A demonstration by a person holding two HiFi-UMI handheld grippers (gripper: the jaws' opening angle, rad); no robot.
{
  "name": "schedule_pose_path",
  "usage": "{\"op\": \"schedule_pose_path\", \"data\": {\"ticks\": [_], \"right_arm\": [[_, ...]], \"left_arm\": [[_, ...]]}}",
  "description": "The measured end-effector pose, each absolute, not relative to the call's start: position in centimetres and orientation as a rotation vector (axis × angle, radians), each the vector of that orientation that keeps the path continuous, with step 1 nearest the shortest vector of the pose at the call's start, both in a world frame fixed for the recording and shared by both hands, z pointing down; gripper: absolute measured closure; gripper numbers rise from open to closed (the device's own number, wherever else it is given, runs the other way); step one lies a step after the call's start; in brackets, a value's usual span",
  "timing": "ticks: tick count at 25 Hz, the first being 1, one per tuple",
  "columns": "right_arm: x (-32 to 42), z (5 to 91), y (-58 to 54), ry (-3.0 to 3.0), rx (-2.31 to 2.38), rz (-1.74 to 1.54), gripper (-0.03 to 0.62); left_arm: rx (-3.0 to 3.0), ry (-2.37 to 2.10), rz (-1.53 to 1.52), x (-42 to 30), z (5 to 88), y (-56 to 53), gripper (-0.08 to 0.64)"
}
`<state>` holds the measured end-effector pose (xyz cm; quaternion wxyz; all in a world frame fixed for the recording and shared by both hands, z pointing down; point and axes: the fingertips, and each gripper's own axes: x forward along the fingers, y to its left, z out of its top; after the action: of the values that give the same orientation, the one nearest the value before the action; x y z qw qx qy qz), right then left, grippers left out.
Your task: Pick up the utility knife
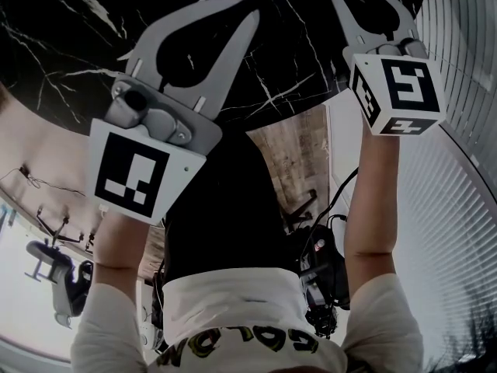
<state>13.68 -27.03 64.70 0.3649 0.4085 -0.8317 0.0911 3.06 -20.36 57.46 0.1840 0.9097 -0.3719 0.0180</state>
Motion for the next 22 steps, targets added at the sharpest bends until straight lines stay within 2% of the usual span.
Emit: {"op": "schedule_pose_path", "data": {"ticks": [11,14,22], "right_arm": [[13.3,64.3,-26.0,-2.193,1.055,0.301,0.482],[13.3,63.5,-25.9,-2.206,1.066,0.292,0.526],[13.4,63.5,-26.1,-2.174,1.043,0.224,0.528]], "left_arm": [[2.566,-1.07,0.07,2.4,57.5,-19.9,0.558],[2.565,-1.071,0.072,2.4,57.5,-19.8,0.559],[2.558,-1.075,0.069,2.7,57.3,-19.6,0.559]]}}
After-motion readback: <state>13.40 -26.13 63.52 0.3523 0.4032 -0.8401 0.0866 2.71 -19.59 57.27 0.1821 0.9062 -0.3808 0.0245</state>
